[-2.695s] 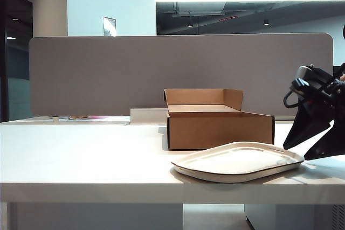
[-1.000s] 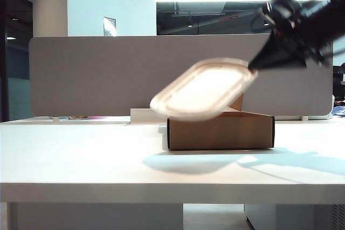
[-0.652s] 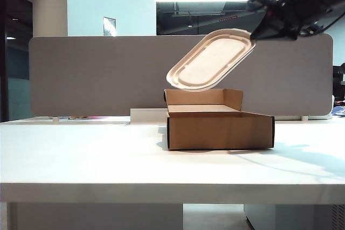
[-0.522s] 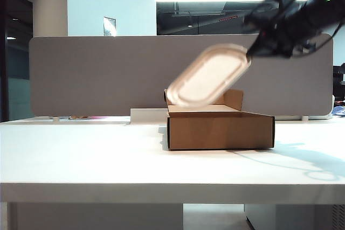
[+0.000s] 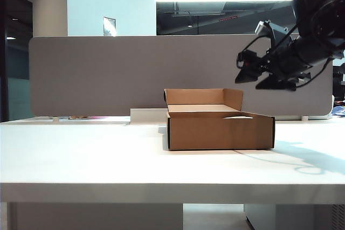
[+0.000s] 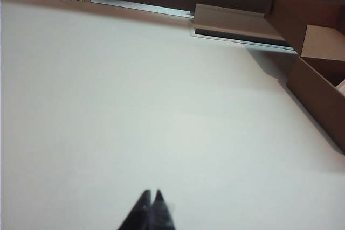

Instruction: Pick up the lid and place it into the paper box.

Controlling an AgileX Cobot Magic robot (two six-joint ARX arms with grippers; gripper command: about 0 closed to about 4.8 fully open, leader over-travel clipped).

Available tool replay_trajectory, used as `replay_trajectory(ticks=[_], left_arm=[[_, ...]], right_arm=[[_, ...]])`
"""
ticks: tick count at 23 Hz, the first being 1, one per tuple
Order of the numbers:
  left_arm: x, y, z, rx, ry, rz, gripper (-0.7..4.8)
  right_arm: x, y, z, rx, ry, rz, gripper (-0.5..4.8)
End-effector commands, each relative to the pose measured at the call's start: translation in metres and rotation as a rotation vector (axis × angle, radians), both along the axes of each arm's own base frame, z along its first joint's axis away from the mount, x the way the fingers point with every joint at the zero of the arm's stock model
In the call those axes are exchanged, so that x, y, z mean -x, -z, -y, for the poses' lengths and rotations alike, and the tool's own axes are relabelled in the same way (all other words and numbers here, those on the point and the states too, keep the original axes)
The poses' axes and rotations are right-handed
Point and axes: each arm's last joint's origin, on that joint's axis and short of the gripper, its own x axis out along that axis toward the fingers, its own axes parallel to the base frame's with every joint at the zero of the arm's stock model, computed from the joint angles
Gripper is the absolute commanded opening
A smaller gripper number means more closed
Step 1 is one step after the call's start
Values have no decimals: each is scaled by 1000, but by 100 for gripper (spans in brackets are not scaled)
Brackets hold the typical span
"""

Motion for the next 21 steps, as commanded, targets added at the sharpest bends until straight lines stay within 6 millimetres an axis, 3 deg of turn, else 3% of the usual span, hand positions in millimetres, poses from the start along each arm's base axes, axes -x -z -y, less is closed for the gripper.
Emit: replay_trajectory(ticks=[1,2,4,5,6,9,14,21], left_arm=[[0,-2,0,-4,1,16,-3],[0,-2,0,-4,1,16,-3],[0,-2,0,-4,1,16,-3],[0,-2,0,-4,1,16,-3],[0,-2,0,-4,1,16,-3],[0,-2,0,-4,1,15,-3],[0,-2,0,-4,0,15,-3],[0,-2,0,-4,-1,14,-3]], right_arm=[[6,-25,2,-4,-5,69,337],[9,-31,3,0,-5,79,332],[18,-47,11,10,23,64,176],[26,-55,18,16,42,33,44],[30,-60,23,24,57,14,-14],[48,-71,42,63,142,-23,-3],[114,-67,77,55,263,59,-3],[184,-43,76,40,297,101,-3]])
